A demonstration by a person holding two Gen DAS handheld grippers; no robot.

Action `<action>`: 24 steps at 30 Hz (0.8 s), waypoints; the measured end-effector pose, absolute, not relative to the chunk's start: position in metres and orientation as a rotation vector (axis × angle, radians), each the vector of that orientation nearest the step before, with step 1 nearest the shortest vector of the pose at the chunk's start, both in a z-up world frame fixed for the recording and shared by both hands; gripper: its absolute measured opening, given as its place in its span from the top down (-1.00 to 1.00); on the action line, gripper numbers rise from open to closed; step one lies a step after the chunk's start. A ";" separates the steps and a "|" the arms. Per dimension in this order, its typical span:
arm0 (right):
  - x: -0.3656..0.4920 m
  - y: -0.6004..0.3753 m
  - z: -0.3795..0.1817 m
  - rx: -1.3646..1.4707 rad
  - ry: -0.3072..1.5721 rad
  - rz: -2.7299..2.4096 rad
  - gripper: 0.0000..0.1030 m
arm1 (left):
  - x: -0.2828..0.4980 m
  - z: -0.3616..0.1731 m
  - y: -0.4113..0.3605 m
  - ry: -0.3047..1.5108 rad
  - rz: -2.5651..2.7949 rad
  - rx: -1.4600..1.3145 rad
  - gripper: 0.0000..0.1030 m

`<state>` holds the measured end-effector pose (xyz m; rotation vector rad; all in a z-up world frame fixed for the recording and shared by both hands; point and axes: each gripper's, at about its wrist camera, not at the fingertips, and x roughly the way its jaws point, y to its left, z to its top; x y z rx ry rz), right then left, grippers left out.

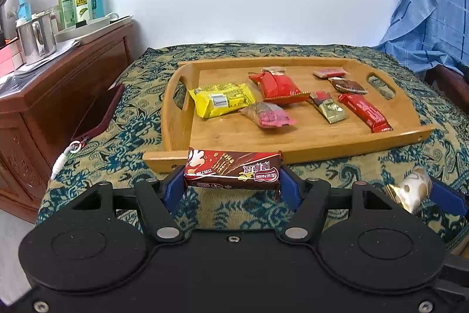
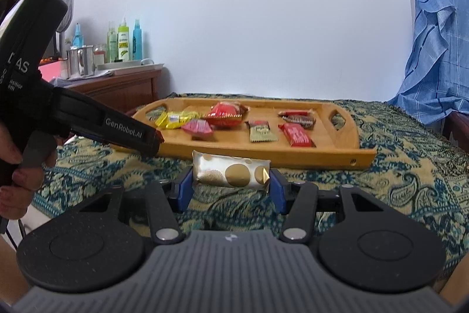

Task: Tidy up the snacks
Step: 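Carry the chocolate bar with the left tool while the right tool carries the gold candy over the tray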

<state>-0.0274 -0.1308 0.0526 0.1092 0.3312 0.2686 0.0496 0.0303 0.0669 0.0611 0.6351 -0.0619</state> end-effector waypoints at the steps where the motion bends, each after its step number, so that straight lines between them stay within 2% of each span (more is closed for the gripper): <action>1: -0.025 -0.132 0.054 0.111 0.327 0.266 -0.10 | 0.051 0.068 0.030 0.634 -0.061 0.062 -0.25; 24: 0.069 -0.170 0.086 0.165 0.287 0.190 -0.12 | 0.124 0.098 0.010 0.614 -0.061 0.033 -0.25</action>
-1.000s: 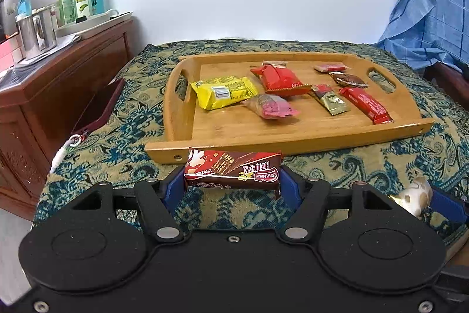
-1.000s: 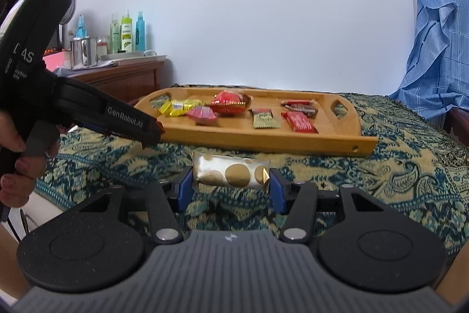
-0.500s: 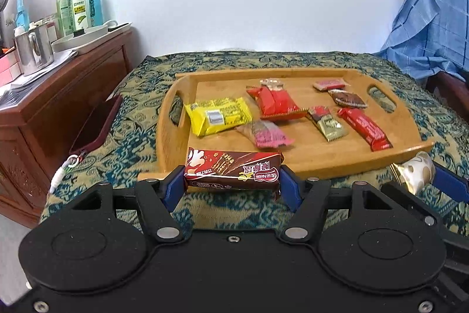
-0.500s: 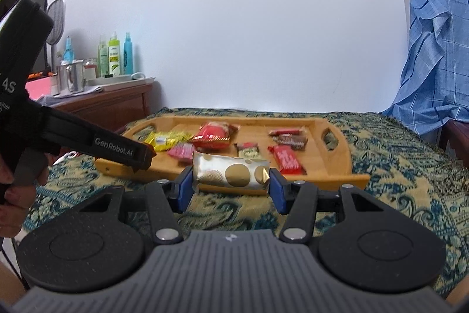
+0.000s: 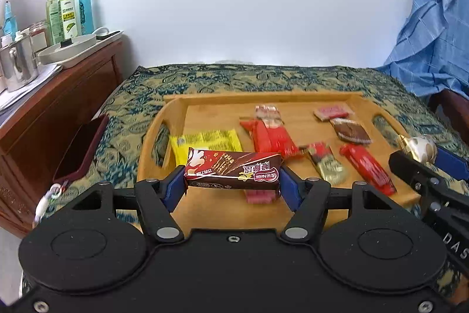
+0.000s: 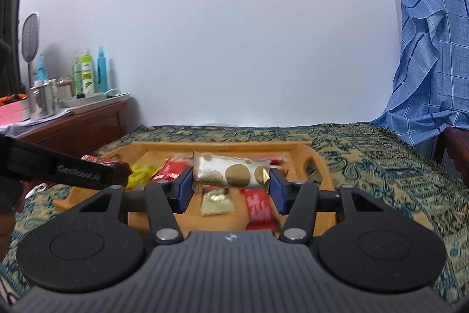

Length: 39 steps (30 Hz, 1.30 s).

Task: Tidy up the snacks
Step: 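Carry the chocolate bar with the left tool while the right tool carries the gold candy over the tray, then open both tools to release the chocolate bar and gold candy into the tray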

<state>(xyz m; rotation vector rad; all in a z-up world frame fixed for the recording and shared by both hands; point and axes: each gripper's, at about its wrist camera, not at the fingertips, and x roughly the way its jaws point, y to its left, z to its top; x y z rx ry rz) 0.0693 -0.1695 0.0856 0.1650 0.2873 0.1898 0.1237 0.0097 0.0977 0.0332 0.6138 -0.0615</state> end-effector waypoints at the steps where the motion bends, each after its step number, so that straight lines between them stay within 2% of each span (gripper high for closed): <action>1: 0.075 -0.172 0.087 0.167 0.288 0.188 -0.12 | 0.129 0.099 0.010 0.613 -0.060 0.031 -0.25; 17: 0.192 -0.160 0.080 0.175 0.498 0.263 -0.13 | 0.251 0.084 0.023 0.706 0.008 -0.058 -0.25; 32: 0.231 -0.138 0.062 0.124 0.619 0.309 -0.16 | 0.270 0.065 0.031 0.743 -0.009 -0.051 -0.25; 39: 0.245 -0.147 0.055 0.202 0.657 0.353 -0.18 | 0.276 0.056 0.029 0.762 -0.050 -0.028 -0.26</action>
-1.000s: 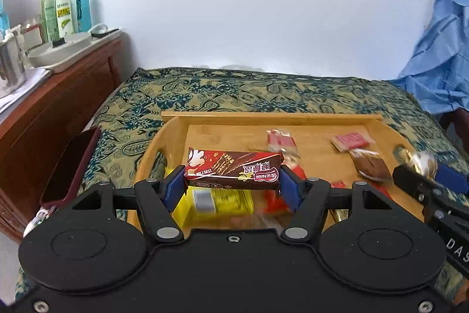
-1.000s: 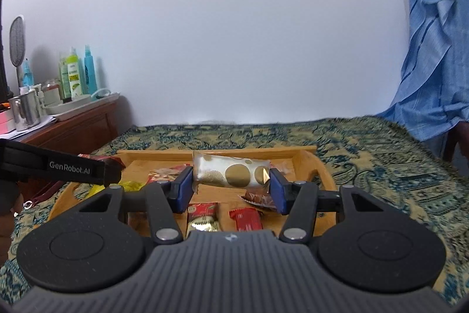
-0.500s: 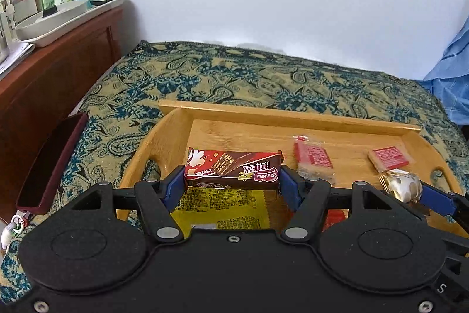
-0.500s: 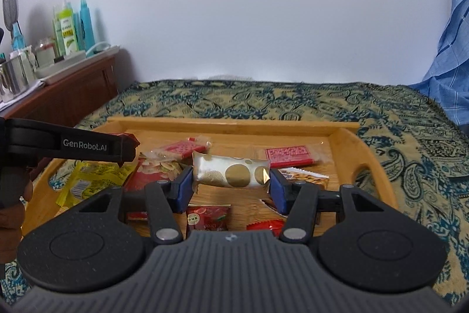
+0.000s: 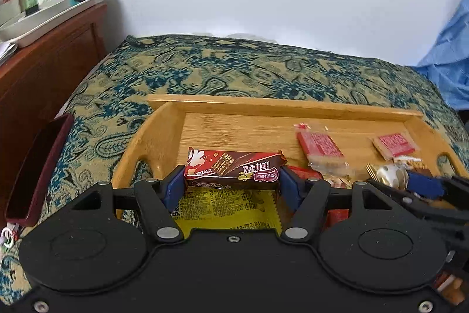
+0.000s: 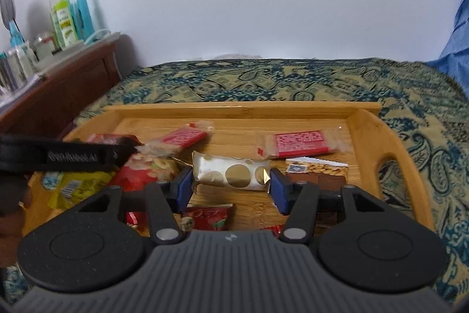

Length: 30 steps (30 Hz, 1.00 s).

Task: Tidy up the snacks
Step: 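Open both tools to release the chocolate bar and gold candy into the tray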

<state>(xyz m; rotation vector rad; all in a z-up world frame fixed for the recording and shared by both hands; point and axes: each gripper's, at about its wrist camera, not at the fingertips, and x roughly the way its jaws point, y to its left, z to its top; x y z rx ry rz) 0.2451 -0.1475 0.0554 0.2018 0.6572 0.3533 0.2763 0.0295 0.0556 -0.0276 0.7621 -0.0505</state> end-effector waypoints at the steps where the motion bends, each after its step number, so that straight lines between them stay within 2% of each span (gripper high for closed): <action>1: 0.245 -0.148 0.056 0.197 0.655 0.356 -0.20 | 0.275 0.055 0.029 0.761 -0.052 -0.017 -0.26; 3: 0.243 -0.149 0.057 0.198 0.644 0.357 -0.22 | 0.270 0.054 0.028 0.756 -0.053 0.005 -0.29; 5: 0.240 -0.152 0.057 0.205 0.627 0.356 -0.42 | 0.265 0.055 0.029 0.752 -0.037 0.015 -0.41; 8: 0.228 -0.156 0.063 0.196 0.590 0.348 -0.51 | 0.256 0.061 0.030 0.755 -0.003 0.000 -0.53; 12: 0.209 -0.166 0.082 0.221 0.551 0.340 -0.71 | 0.238 0.077 0.030 0.752 -0.010 -0.074 -0.68; 22: 0.151 -0.176 0.127 0.247 0.492 0.334 -0.77 | 0.154 0.115 0.012 0.708 -0.007 -0.021 -0.77; 30: 0.076 -0.181 0.141 0.227 0.455 0.330 -0.86 | 0.071 0.119 0.011 0.716 0.005 -0.020 -0.79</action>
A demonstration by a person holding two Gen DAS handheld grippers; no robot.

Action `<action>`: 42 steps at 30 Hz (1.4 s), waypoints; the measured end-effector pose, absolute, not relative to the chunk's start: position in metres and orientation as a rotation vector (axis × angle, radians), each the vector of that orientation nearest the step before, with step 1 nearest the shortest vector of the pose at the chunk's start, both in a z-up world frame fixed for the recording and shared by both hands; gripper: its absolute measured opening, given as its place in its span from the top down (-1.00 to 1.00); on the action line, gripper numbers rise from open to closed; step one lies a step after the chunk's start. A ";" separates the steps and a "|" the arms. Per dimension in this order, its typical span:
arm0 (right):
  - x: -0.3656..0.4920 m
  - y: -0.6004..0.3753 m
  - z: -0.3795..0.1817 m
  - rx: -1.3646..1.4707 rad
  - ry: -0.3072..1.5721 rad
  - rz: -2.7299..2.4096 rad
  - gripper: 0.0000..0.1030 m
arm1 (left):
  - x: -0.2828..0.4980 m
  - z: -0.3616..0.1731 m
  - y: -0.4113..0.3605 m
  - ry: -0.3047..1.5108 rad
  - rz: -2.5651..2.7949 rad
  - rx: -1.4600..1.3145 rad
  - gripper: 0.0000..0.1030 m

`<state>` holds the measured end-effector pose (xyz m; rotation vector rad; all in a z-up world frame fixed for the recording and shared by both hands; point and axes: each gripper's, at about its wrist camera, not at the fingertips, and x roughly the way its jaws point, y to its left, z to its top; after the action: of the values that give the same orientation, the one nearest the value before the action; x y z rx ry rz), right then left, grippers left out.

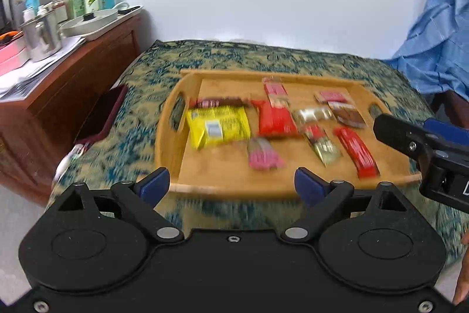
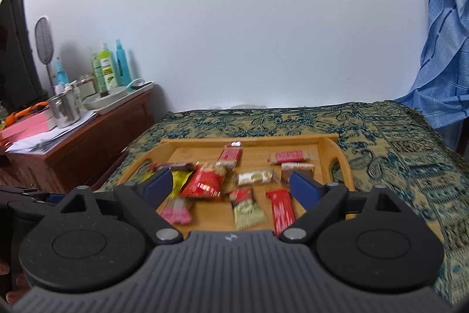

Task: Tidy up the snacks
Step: 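Open both tools to release the chocolate bar and gold candy into the tray, then lower both tools toward the floor beside the bed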

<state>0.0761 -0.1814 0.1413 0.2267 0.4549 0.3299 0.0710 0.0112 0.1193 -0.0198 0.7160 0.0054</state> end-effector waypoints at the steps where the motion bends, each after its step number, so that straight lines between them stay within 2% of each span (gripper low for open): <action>1: 0.067 -0.182 0.142 0.224 0.451 0.329 -0.88 | 0.059 0.119 0.010 0.712 0.009 -0.014 -0.79; 10: -0.009 -0.191 0.136 0.264 0.426 0.325 -0.95 | -0.027 0.105 -0.002 0.731 0.000 0.019 -0.81; 20: -0.071 -0.190 0.080 0.263 0.450 0.324 -0.96 | -0.077 0.036 -0.005 0.830 0.002 0.043 -0.81; 33: -0.130 -0.158 -0.032 0.122 0.770 0.399 -0.93 | -0.114 -0.096 0.004 1.145 -0.022 0.044 -0.81; 39: -0.136 -0.141 -0.087 0.054 0.963 0.434 -0.81 | -0.114 -0.143 0.011 1.253 0.013 0.044 -0.79; 42: -0.138 -0.133 -0.111 0.046 1.045 0.436 -0.80 | -0.112 -0.161 0.017 1.291 0.024 0.026 -0.78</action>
<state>-0.1383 -0.1334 -0.1110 0.0461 1.0449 0.4357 -0.1121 0.0168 -0.1608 0.0264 1.2909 0.0244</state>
